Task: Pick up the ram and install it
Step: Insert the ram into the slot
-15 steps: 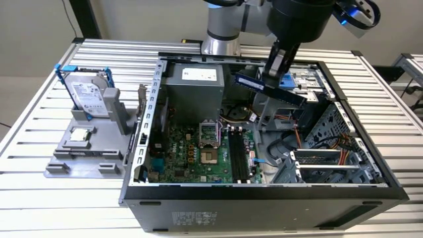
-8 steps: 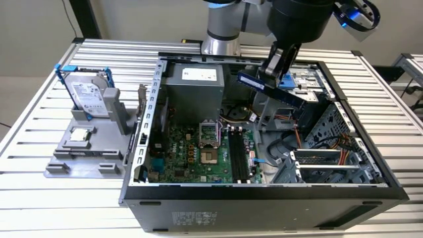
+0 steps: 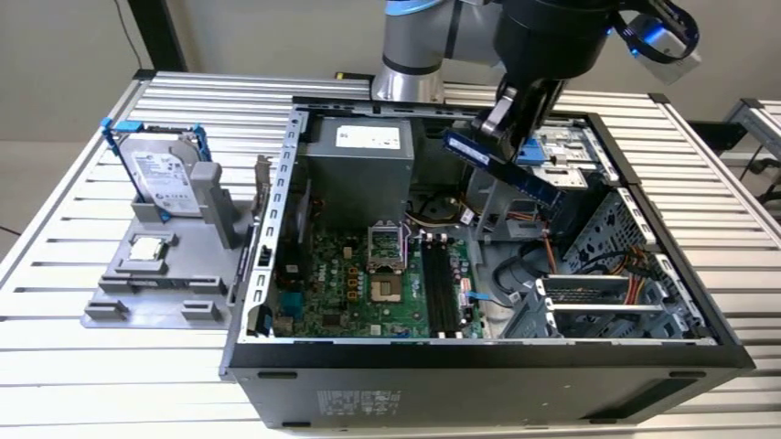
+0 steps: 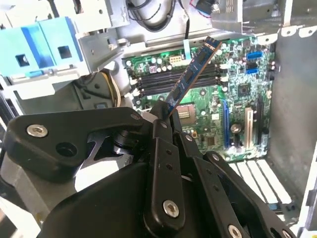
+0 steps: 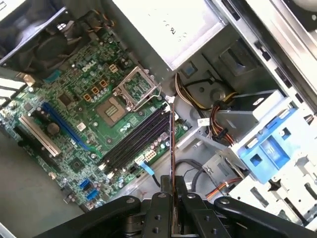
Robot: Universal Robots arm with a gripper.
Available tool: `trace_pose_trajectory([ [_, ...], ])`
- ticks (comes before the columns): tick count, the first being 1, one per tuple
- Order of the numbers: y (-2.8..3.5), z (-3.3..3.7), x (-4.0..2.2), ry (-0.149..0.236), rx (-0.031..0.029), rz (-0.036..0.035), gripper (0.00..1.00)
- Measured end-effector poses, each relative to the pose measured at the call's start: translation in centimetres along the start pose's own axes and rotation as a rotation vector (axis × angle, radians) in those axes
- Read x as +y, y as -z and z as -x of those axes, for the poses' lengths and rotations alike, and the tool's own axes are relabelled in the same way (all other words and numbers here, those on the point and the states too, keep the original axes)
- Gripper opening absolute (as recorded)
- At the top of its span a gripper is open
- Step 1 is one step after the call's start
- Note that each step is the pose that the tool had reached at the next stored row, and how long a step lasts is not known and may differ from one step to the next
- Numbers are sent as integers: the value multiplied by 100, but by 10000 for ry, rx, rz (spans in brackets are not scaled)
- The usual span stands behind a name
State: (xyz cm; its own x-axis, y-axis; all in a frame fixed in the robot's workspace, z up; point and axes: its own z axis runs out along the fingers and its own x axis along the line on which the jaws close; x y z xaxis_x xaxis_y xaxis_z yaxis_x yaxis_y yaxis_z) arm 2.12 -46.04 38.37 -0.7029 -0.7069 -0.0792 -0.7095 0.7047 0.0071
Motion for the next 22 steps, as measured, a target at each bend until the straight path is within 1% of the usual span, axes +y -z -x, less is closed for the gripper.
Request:
trace_pose_trajectory([
  [22, -1, 0, 0, -3691, -26, -293, 0],
])
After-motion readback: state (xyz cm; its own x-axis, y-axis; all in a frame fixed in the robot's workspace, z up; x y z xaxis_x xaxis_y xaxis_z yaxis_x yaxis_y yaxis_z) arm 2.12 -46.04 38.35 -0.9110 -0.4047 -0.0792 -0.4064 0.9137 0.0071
